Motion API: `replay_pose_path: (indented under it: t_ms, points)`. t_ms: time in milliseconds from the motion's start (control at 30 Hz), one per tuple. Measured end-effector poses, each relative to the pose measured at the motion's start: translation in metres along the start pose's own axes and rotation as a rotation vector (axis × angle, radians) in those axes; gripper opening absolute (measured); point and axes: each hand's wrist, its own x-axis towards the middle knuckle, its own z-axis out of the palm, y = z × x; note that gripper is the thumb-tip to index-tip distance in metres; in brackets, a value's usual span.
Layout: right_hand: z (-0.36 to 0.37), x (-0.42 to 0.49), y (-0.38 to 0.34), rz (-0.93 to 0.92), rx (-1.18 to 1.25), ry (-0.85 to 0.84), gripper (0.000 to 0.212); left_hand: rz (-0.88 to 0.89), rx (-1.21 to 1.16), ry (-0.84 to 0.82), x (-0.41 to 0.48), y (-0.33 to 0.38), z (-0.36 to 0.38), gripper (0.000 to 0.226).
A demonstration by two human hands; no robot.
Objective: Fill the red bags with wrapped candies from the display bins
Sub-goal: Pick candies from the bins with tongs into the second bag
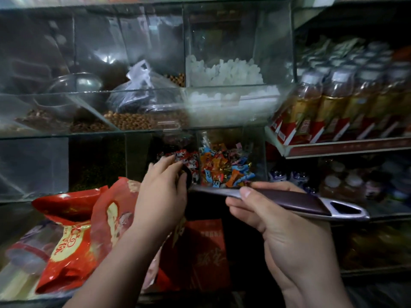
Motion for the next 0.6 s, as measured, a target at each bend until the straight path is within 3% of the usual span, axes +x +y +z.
replay_pose_path:
  t_ms: [133, 233, 333, 433, 500, 600]
  points:
    - [-0.008, 0.023, -0.008, -0.11, 0.033, 0.129, 0.017, 0.194, -0.039, -0.072, 0.047, 0.024, 0.022, 0.031]
    - [-0.013, 0.042, -0.002, -0.177, 0.005, 0.202, 0.017, 0.241, -0.094, -0.17, 0.076, 0.04, 0.048, 0.035]
    - [-0.017, 0.064, 0.014, -0.238, -0.065, 0.256, 0.022, 0.161, -0.146, -0.304, 0.099, 0.048, 0.073, 0.051]
    - [-0.017, 0.089, 0.04, -0.359, -0.323, 0.297, 0.024, -0.004, -0.208, -0.412, 0.111, 0.051, 0.086, 0.049]
    - [-0.014, 0.103, 0.056, -0.428, -0.533, 0.251, 0.026, -0.099, -0.218, -0.42, 0.113, 0.049, 0.091, 0.042]
    - [-0.017, 0.12, 0.067, -0.381, -0.857, 0.074, 0.014, -0.212, -0.238, -0.43, 0.11, 0.039, 0.094, 0.044]
